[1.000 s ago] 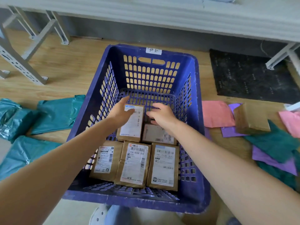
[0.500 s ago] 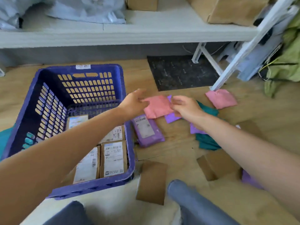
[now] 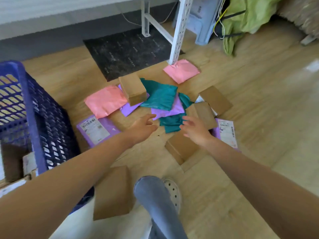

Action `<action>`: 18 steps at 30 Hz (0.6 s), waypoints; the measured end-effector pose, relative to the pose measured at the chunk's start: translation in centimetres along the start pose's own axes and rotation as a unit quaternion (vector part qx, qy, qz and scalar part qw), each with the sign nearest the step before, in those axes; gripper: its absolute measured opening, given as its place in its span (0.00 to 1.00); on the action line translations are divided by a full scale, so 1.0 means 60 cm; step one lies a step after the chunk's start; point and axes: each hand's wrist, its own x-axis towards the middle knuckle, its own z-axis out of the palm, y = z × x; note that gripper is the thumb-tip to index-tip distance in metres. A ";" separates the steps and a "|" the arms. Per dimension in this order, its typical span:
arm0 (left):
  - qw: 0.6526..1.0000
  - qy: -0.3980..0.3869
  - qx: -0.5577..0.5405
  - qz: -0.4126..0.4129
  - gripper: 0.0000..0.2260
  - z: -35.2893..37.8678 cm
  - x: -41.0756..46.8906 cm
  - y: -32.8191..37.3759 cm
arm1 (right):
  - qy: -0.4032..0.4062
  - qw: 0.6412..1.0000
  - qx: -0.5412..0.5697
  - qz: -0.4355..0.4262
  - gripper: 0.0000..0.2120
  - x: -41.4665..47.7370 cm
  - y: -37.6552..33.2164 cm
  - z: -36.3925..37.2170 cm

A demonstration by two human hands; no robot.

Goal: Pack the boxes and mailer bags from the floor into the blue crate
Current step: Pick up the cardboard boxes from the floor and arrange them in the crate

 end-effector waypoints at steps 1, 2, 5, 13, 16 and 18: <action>1.000 -0.010 0.001 -0.008 0.21 0.016 0.011 -0.003 | 0.008 1.000 0.000 0.009 0.21 0.006 0.020 -0.010; 1.000 -0.018 0.003 -0.016 0.21 0.033 0.021 -0.006 | 0.020 1.000 -0.001 0.019 0.21 0.010 0.038 -0.018; 0.999 -0.033 0.012 -0.037 0.21 0.077 0.048 -0.016 | 0.057 0.997 -0.008 0.053 0.23 0.014 0.085 -0.038; 0.990 -0.072 0.071 -0.103 0.23 0.166 0.107 -0.049 | 0.128 0.986 0.063 0.088 0.16 0.029 0.182 -0.031; 0.987 -0.077 0.087 -0.108 0.19 0.183 0.115 -0.064 | 0.110 0.982 0.129 0.086 0.28 0.048 0.216 -0.011; 0.988 -0.074 0.086 -0.101 0.19 0.189 0.113 -0.069 | 0.114 0.974 0.167 0.101 0.30 0.051 0.217 -0.006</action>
